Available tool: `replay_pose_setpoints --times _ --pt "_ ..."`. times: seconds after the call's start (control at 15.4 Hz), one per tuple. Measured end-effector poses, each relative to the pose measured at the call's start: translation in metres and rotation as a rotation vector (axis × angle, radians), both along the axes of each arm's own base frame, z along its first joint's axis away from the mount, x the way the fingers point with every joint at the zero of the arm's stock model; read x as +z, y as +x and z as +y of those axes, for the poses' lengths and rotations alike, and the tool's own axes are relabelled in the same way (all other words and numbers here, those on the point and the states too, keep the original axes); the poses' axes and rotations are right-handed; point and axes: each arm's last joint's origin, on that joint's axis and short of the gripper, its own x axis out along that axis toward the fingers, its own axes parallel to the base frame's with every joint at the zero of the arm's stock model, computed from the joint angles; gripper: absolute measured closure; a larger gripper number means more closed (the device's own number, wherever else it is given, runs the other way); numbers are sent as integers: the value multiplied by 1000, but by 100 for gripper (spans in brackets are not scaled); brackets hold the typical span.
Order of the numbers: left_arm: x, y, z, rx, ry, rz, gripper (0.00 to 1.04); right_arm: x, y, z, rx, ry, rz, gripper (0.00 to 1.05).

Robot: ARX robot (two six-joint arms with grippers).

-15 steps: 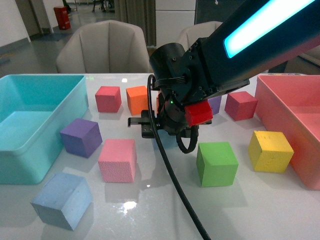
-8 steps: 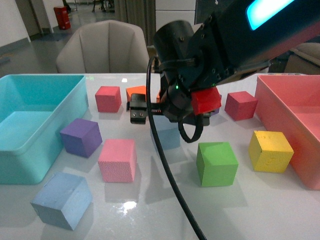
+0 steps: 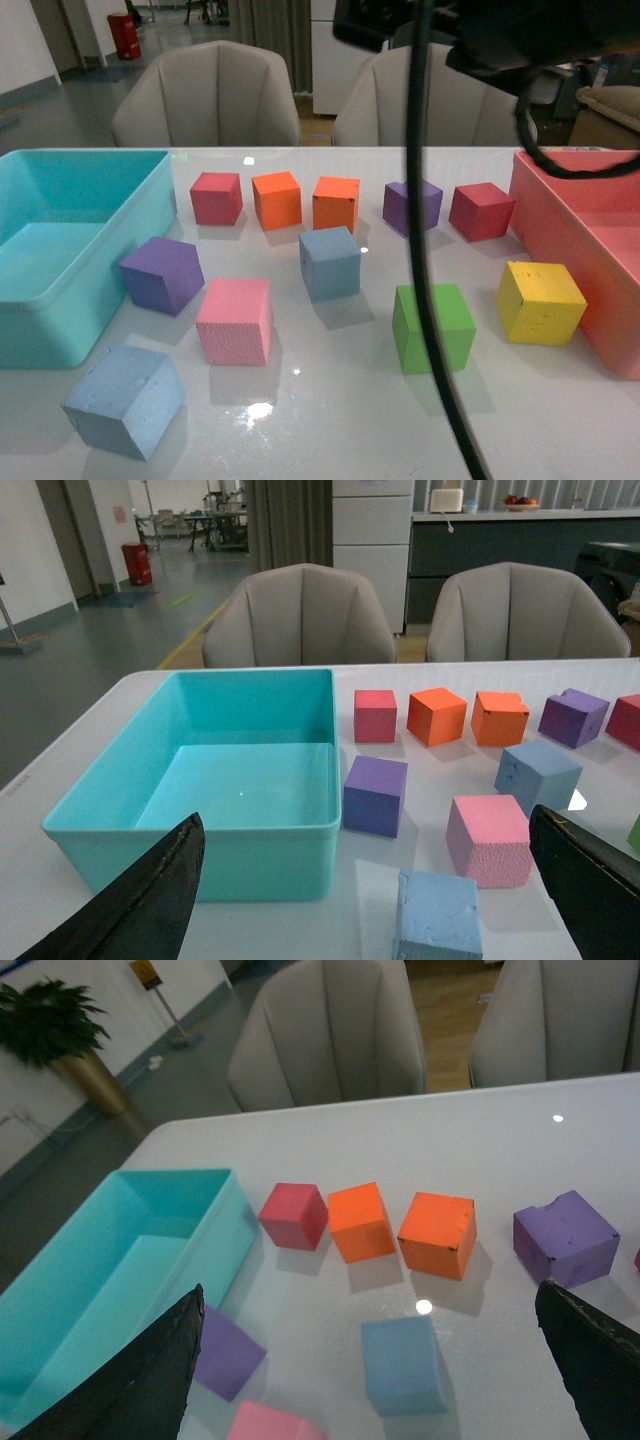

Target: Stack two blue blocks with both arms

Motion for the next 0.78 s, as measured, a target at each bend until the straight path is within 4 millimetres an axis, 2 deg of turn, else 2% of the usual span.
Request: replay_pose_setpoints --times 0.13,0.19,0.26,0.32,0.39,0.45,0.52,0.65,0.71,0.78 --pt "0 0 0 0 0 0 7 1 -46 -17 11 16 -34 6" --pt "0 0 0 0 0 0 7 1 -63 -23 16 19 -52 6" --pt "0 0 0 0 0 0 7 3 -80 -26 -49 7 -149 11" --pt "0 0 0 0 0 0 7 4 -97 -37 -171 -51 -249 20" --pt "0 0 0 0 0 0 7 0 -122 -63 -305 -147 -298 33" --pt "0 0 0 1 0 0 7 -12 -142 -90 -372 -213 -283 44" --pt "0 0 0 0 0 0 7 -25 -158 -109 -396 -248 -259 53" --pt "0 0 0 0 0 0 7 -34 -169 -120 -395 -265 -245 60" --pt "0 0 0 -1 0 0 7 -41 -178 -128 -394 -268 -252 68" --pt "0 0 0 0 0 0 7 -41 -187 -133 -395 -260 -287 81"
